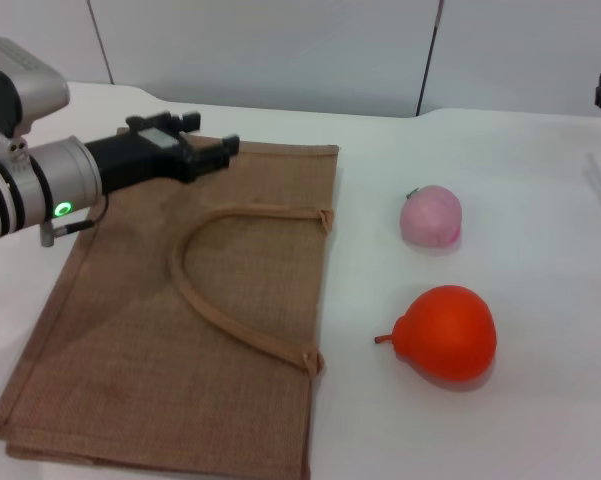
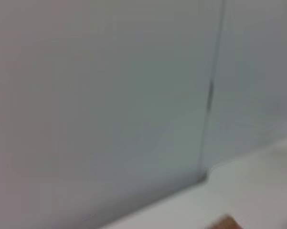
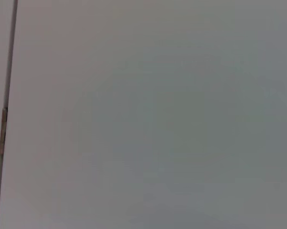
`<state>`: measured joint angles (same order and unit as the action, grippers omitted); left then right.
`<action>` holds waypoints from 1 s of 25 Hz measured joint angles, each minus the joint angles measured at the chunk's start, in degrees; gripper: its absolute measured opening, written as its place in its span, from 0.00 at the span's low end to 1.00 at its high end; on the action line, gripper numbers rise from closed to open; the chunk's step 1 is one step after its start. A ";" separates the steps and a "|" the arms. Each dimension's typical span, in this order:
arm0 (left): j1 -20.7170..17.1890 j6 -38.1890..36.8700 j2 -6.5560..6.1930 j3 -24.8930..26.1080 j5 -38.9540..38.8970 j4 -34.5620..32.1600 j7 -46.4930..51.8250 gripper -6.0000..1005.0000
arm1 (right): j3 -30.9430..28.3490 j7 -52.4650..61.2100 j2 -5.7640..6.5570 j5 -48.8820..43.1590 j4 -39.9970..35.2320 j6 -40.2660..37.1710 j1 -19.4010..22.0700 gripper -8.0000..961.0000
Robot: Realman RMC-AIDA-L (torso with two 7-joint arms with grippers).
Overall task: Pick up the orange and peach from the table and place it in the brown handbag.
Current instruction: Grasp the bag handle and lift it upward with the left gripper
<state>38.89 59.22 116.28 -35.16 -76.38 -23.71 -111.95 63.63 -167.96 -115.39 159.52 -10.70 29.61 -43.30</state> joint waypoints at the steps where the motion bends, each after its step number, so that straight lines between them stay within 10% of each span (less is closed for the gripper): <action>1: -0.02 0.52 0.00 0.01 2.53 -0.95 2.02 0.70 | 0.00 0.00 -0.01 0.00 0.00 0.00 0.03 0.77; 25: 1.72 3.62 0.08 0.10 32.97 -11.61 18.77 0.66 | 0.00 0.00 -0.01 -0.30 -0.02 0.00 0.06 0.76</action>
<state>40.61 62.84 116.36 -35.07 -43.41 -35.32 -93.19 63.63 -167.96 -115.40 159.22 -10.72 29.62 -43.24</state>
